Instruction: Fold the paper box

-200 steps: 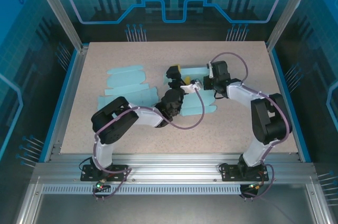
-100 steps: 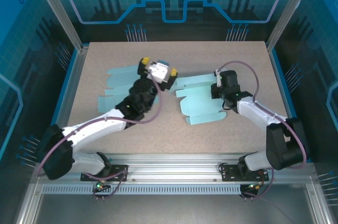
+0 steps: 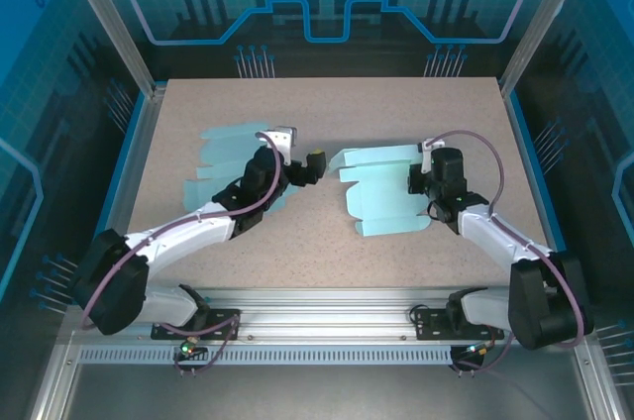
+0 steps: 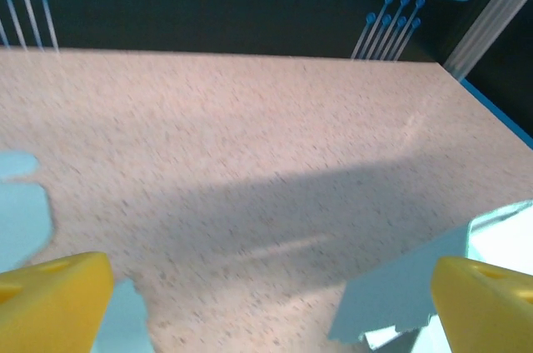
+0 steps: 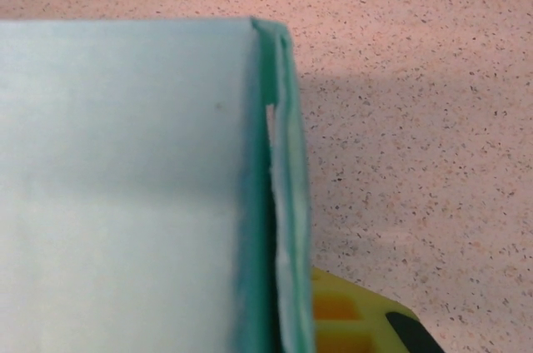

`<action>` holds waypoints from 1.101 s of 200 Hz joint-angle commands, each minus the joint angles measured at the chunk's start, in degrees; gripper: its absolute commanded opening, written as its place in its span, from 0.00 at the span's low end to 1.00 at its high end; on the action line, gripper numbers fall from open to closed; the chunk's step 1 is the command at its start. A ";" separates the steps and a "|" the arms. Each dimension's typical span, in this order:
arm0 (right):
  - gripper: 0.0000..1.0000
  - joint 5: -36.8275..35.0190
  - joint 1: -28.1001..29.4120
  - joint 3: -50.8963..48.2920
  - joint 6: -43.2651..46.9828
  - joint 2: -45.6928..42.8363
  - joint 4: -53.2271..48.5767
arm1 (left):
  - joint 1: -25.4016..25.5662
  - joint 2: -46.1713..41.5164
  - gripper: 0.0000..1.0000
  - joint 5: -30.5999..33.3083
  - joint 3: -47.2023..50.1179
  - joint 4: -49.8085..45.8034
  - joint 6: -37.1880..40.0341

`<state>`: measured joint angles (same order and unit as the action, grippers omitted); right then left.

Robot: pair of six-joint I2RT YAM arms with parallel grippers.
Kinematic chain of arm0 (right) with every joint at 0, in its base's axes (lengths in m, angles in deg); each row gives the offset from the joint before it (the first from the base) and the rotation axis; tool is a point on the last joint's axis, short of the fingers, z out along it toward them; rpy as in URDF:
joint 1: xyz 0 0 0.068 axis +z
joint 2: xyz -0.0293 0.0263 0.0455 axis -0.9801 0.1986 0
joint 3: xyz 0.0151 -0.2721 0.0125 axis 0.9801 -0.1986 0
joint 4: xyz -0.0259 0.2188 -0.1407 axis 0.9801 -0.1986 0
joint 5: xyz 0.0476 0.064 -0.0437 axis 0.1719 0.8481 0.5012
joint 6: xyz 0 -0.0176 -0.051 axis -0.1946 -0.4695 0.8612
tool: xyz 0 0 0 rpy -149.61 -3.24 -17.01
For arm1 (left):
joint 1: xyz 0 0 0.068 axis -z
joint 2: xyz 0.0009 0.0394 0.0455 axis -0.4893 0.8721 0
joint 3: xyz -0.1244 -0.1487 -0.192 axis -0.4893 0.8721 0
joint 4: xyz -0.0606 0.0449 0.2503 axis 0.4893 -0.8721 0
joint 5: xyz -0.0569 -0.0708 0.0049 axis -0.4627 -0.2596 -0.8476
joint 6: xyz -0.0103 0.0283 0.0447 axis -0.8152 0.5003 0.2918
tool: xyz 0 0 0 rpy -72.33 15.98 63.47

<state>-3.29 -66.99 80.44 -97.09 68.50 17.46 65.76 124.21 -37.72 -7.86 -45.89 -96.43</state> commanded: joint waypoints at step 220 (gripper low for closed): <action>0.00 2.56 -0.43 -0.15 0.06 -0.92 2.75 | 2.98 17.30 0.99 -9.41 -9.01 5.91 -5.48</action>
<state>-1.46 -66.99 80.51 -97.05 69.05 17.87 68.06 139.90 -47.91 -14.68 -40.84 -103.59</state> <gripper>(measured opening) 0.098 0.989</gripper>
